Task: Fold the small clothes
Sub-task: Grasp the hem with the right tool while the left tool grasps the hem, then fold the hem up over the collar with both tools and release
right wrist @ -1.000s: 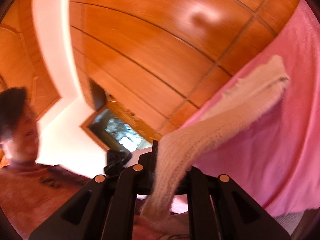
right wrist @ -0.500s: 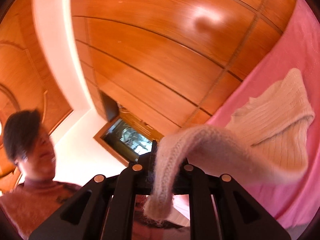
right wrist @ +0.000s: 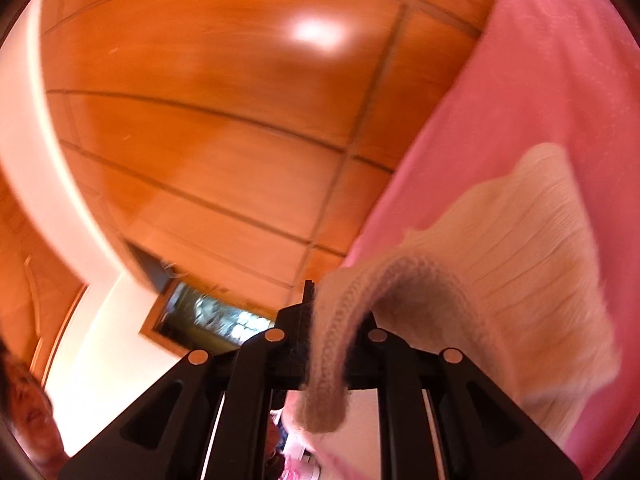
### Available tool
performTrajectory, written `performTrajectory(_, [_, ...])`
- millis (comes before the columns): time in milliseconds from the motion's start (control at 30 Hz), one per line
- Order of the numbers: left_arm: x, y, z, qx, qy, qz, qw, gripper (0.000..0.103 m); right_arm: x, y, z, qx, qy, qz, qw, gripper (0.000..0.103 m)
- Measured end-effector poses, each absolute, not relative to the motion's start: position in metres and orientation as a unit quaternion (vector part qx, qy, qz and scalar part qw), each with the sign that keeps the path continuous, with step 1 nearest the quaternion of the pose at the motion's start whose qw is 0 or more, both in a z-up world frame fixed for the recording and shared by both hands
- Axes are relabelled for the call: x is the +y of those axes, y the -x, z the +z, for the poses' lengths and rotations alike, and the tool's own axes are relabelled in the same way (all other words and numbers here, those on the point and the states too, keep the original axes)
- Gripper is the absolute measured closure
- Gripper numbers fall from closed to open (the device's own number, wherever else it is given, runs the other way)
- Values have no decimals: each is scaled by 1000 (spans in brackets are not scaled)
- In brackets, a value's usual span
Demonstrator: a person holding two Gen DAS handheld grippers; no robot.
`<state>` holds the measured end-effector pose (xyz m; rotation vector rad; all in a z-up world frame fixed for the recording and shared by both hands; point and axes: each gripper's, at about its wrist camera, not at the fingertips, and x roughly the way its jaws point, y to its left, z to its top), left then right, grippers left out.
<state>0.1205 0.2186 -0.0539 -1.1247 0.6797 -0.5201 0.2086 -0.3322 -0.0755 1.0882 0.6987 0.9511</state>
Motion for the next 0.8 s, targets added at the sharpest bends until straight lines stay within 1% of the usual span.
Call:
performTrajectory(133, [216,-146,-76,337,507,-177,773,96,-330,-234,-94,333,-486,383,711,91])
performTrajectory(167, [214,-149,-80,346,496,-158,780,94,-329,-238,-99,338,-487,372,714,87])
performTrajectory(233, [208,-156,-90,366,467,-118,796,84,-328,-244,-111,345,-496,347,717,79])
performTrajectory(267, [207,-157,-96,366,464,-109,799,83,-328,-246,-118,343,-501,338,719,74])
performTrajectory(333, [210,-153,-103,354,460,-105,807,83,-334,-246,-126,323,-520,325,721,71])
performTrajectory(367, [210,-152,-104,344,456,-106,814,83,-338,-245,-128,307,-532,320,722,64])
performTrajectory(467, [215,-143,-106,327,455,-102,822,83,-346,-239,-127,272,-533,318,736,57])
performTrajectory(500, [218,-140,-104,326,459,-92,821,77,-345,-235,-124,265,-514,310,754,56])
performTrajectory(533, [216,-139,-104,321,463,-81,822,69,-341,-233,-120,266,-496,302,770,53])
performTrajectory(567, [218,-131,-97,305,467,-65,828,53,-337,-230,-115,271,-470,287,790,50])
performTrajectory(600, [217,-123,-90,292,465,-47,835,32,-331,-226,-107,285,-432,262,815,49])
performTrajectory(633, [218,-113,-82,280,456,-21,845,14,-321,-222,-98,303,-388,232,839,45])
performTrajectory(667, [216,-103,-69,264,436,13,860,13,-308,-219,-86,321,-333,205,862,39])
performTrajectory(700, [209,-101,-62,257,422,19,869,13,-293,-215,-74,327,-280,189,883,36])
performTrajectory(767, [193,-105,-50,274,387,6,881,13,-271,-209,-56,317,-204,191,906,36])
performTrajectory(800, [185,-108,-47,288,371,1,883,13,-252,-206,-44,313,-133,189,921,37])
